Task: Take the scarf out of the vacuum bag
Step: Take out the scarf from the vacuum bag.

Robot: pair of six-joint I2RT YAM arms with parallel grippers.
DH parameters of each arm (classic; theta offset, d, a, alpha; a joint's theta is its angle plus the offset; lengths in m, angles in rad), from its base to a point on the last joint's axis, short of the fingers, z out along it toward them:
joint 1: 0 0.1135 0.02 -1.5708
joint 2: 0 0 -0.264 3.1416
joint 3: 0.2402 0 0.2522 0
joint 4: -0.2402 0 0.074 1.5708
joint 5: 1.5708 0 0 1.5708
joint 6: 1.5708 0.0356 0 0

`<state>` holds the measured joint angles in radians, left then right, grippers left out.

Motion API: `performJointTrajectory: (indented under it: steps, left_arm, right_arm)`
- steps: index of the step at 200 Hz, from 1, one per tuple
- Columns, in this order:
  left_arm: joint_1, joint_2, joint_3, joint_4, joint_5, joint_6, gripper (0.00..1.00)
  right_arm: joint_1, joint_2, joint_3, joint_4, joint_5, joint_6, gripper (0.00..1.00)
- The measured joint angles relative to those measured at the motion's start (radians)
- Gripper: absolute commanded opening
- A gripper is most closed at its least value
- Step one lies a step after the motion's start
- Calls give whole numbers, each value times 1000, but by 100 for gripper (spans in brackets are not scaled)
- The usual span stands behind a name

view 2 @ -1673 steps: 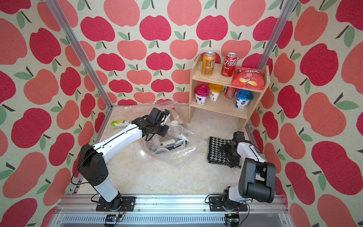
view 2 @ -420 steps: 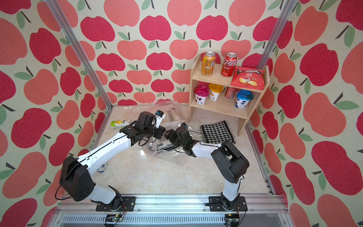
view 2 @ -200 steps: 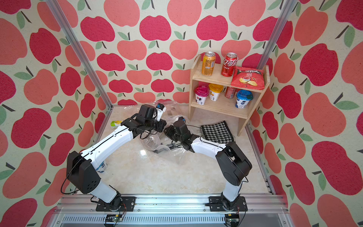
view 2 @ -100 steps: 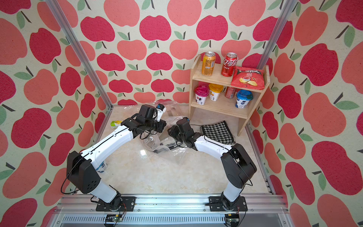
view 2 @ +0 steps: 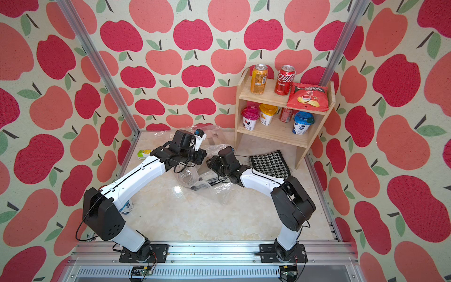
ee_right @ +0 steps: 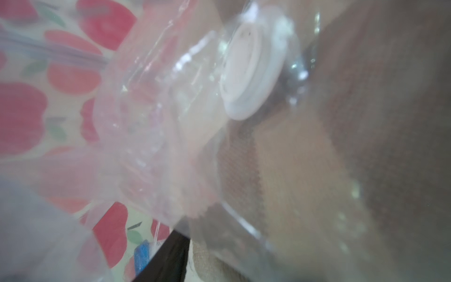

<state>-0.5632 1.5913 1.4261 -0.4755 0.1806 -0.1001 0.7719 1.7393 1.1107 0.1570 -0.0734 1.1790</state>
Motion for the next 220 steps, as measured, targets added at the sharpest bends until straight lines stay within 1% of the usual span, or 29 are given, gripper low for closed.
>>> performJointTrajectory:
  steps: [15,24,53,66,145,220]
  left_arm:
    - [0,0,0,0,0,0,0]
    - [0,0,0,0,0,0,0]
    - [0,0,0,0,0,0,0]
    - [0,0,0,0,0,0,0]
    - [0,0,0,0,1,-8,0]
    - [0,25,9,0,3,-15,0]
  right_arm:
    - [0,19,0,14,-10,13,53]
    - [0,28,0,23,-15,20,49]
    - [5,42,0,66,-19,42,11]
    - [6,42,0,83,-22,46,0]
    - [18,30,-6,165,-32,40,0]
    - [44,-76,-67,152,13,3,0]
